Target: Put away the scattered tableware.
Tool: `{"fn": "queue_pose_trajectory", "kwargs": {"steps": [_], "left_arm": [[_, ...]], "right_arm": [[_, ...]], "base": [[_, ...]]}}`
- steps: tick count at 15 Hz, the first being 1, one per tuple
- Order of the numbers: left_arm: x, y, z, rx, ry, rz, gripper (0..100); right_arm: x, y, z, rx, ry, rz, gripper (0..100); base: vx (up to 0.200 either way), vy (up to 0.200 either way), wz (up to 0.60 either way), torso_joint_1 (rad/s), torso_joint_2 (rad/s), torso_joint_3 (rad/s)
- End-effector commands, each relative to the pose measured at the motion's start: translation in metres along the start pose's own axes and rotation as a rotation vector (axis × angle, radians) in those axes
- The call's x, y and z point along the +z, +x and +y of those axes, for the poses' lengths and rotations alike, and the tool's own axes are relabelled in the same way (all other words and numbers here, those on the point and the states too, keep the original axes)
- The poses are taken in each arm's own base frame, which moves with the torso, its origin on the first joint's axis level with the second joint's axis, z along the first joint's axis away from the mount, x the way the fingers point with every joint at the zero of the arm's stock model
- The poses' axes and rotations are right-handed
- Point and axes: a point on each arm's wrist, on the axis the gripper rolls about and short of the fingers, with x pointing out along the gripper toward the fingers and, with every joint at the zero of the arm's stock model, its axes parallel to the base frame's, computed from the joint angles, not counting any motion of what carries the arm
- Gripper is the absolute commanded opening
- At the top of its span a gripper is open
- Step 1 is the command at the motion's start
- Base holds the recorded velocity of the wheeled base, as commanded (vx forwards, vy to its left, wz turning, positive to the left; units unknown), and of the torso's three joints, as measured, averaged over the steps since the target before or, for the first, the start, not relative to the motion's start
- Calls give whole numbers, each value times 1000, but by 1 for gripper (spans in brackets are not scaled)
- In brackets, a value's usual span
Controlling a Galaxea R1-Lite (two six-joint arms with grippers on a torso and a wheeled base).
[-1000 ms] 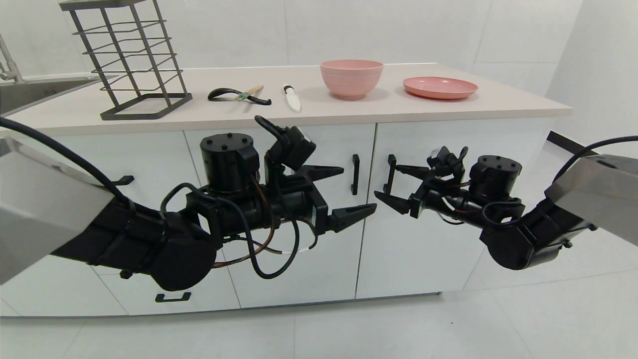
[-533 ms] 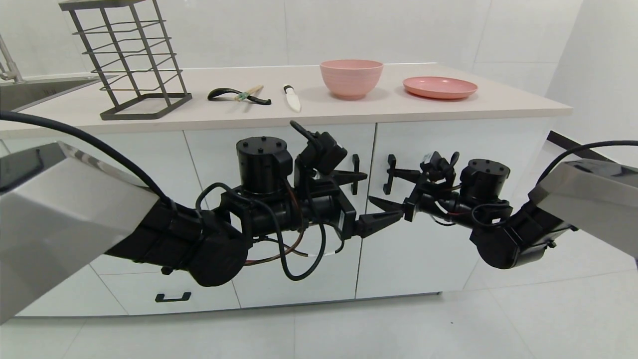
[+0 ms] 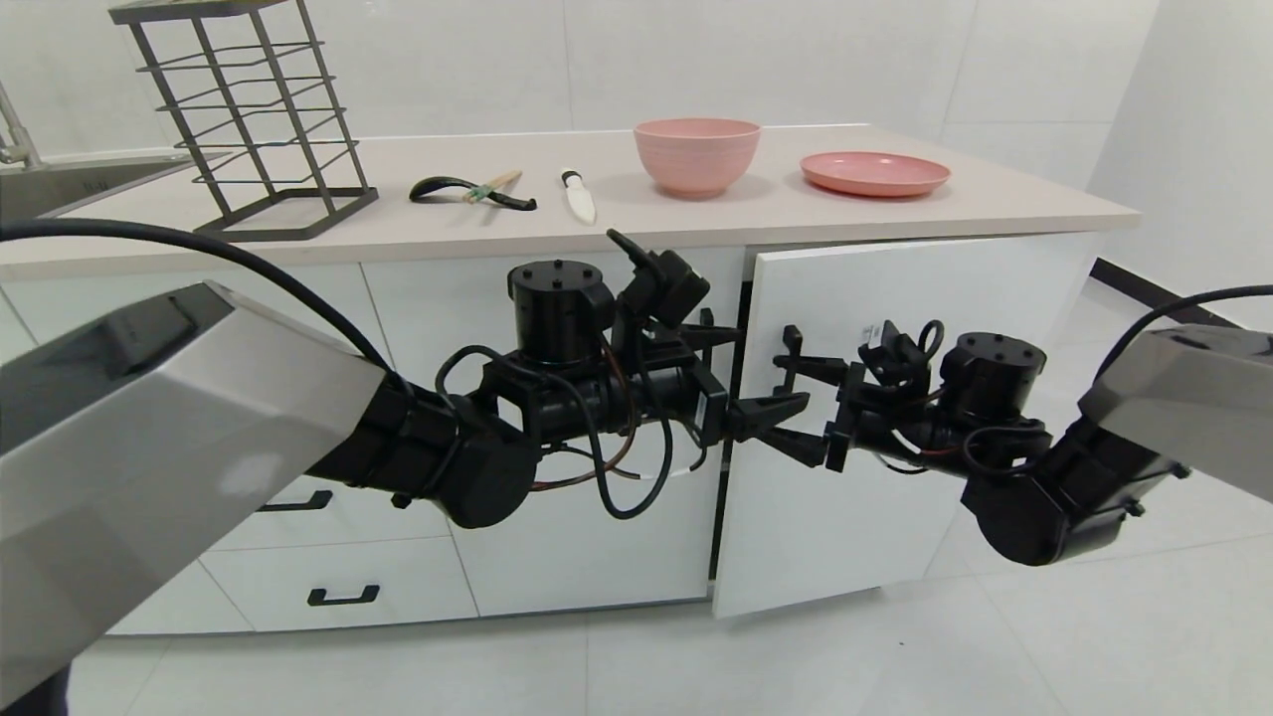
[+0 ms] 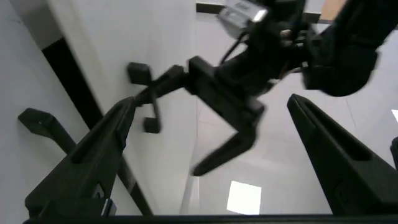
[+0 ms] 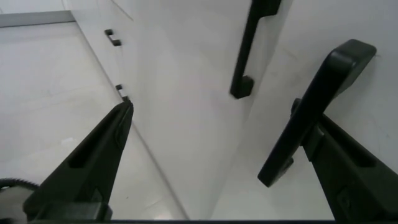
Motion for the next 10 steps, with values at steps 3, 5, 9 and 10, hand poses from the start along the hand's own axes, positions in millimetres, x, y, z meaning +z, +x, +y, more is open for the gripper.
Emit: {"fn": "queue_pose_trajectory", "kwargs": {"steps": [3,5,9,10], "left_arm": [[2,20,8,-5,20,-35,100],[2,41,6,-38,36,-62,100],[-2,66,-27,-176,51,-91,100],[-2,69,-32,-192,54,-100,100]], "right_arm": [[43,-47,59,40,3,-1,100],[46,-57,69,39,12,6,100],[40,-58,67,30,29,20,100],[27,-57,62,21,54,44,100]], "base": [[0,0,0,0,0,0],[0,0,0,0,0,0],[0,0,0,0,0,0],[0,0,0,0,0,0]]}}
